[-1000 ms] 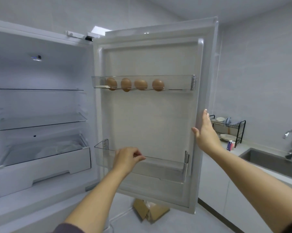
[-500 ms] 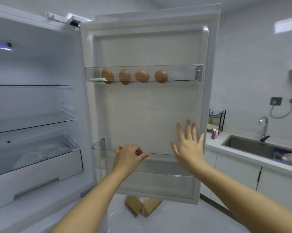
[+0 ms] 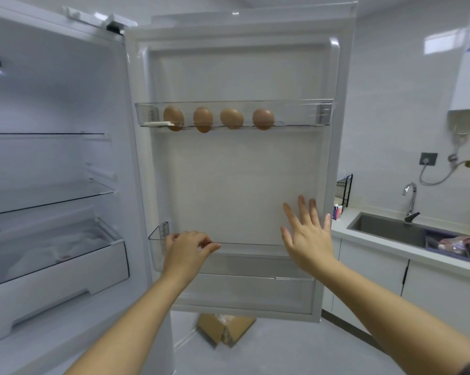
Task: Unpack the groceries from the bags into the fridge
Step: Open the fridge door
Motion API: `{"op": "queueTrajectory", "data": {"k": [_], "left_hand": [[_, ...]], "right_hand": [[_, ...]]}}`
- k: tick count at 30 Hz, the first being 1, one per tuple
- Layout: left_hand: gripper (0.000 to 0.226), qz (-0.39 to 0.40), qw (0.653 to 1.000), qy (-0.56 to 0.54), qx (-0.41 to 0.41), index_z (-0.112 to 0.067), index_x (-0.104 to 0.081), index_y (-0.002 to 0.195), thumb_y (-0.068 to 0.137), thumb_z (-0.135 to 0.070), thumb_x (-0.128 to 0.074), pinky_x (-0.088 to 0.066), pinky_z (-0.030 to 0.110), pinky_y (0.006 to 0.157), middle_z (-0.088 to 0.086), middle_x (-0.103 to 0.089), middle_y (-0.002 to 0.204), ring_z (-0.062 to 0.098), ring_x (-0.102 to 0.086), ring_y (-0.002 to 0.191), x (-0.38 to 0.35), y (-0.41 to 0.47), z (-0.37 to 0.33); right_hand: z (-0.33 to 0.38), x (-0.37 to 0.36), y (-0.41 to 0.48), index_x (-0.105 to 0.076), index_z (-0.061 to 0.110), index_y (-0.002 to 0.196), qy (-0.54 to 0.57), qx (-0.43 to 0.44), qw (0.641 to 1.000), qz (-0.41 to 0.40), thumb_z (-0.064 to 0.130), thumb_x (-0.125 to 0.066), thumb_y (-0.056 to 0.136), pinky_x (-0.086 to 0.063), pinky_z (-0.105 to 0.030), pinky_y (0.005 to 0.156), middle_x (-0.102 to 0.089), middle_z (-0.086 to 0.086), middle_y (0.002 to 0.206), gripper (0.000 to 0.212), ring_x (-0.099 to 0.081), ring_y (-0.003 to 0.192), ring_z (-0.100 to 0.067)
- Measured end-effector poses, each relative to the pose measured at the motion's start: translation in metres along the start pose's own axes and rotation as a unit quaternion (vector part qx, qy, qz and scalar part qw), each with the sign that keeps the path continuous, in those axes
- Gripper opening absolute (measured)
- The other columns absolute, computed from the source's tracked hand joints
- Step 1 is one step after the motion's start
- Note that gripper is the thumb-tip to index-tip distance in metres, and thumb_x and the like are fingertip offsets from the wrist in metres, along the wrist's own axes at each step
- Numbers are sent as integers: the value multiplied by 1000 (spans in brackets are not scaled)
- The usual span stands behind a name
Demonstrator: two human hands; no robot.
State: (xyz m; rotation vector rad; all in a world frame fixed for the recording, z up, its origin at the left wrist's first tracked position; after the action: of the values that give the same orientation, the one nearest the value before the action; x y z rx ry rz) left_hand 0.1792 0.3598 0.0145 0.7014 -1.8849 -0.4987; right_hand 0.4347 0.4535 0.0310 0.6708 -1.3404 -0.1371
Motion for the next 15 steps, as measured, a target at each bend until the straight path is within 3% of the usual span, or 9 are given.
{"op": "queueTrajectory", "data": {"k": [5,8,12,15], "left_hand": [[29,4,1000,6,-14,-29,-66,80,87,-56,-58,-22,31,90,-14,-65,84,10,-58,92,2,-2,-3],[46,0,1000,15,-26,-30,-64,84,80,-71,-43,-20,31,92,-15,-62,90,11,-56,97,3,-5,-3],[45,-13,998,41,-53,-27,-61,113,86,-61,-53,-18,42,110,-8,-56,121,15,-48,121,5,-11,-10],[64,-20,992,91,-81,-24,-52,132,87,-66,-35,-16,55,114,1,-47,140,22,-39,134,6,-14,-27]], "right_hand": [[1,2,-3,0,37,155,9,3,1000,13,49,-23,102,3,-52,119,17,2,162,58,19,149,-23],[0,3,-5,-2,37,155,11,3,1000,10,52,-22,101,-4,-52,120,16,2,163,59,16,150,-23],[2,10,-13,-25,32,153,-7,21,999,-27,59,-15,93,-29,-58,110,-10,-5,164,67,-14,149,-33],[3,17,-18,-39,27,148,-40,52,997,-47,57,-24,94,-38,-61,103,-27,-9,159,63,-31,142,-38]]}}
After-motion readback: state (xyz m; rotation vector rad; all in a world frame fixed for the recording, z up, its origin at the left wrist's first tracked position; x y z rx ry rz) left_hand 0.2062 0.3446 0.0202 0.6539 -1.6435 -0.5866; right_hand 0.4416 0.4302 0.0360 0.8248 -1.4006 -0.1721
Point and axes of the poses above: each hand's wrist, its own y-axis towards the middle knuckle, its own x-axis out of the back of the hand, z = x × y, the point moved 5 cm from there along y, towards the middle knuckle
